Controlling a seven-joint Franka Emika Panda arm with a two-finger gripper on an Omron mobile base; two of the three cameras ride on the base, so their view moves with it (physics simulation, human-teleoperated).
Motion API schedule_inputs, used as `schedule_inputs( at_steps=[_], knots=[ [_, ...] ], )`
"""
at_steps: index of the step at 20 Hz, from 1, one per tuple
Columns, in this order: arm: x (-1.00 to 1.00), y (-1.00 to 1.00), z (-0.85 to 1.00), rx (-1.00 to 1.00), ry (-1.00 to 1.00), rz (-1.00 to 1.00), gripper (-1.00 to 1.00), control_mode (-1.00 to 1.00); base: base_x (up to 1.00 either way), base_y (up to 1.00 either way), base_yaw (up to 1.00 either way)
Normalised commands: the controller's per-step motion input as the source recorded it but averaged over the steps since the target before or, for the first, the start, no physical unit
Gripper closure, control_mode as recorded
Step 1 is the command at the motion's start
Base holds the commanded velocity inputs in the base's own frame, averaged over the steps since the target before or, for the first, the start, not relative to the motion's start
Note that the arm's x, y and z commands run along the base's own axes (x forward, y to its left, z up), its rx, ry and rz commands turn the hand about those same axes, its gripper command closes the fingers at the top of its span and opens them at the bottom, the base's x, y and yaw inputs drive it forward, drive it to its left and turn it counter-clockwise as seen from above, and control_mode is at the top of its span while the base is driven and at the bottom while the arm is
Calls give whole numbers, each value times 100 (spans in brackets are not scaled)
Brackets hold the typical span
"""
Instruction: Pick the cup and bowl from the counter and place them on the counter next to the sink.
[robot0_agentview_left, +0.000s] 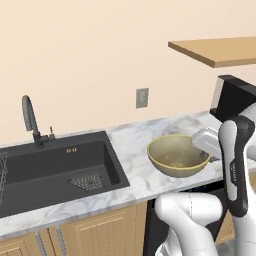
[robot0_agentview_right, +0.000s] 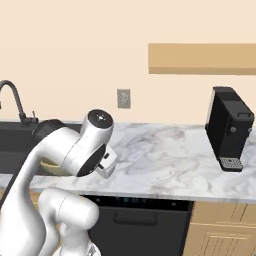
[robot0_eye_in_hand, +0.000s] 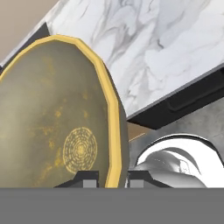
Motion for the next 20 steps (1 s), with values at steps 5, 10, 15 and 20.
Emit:
schedule_inputs(
  at_steps=[5, 10, 15, 20],
  knots=[
    [39, 17, -12, 0, 0, -11, 100, -100, 0, 0, 0],
    [46, 20, -12, 0, 0, -11, 100, -100, 0, 0, 0],
    [49, 19, -4, 0, 0, -7, 100, -100, 0, 0, 0],
    [60, 3, -15, 0, 3, -1, 100, -100, 0, 0, 0]
  ],
)
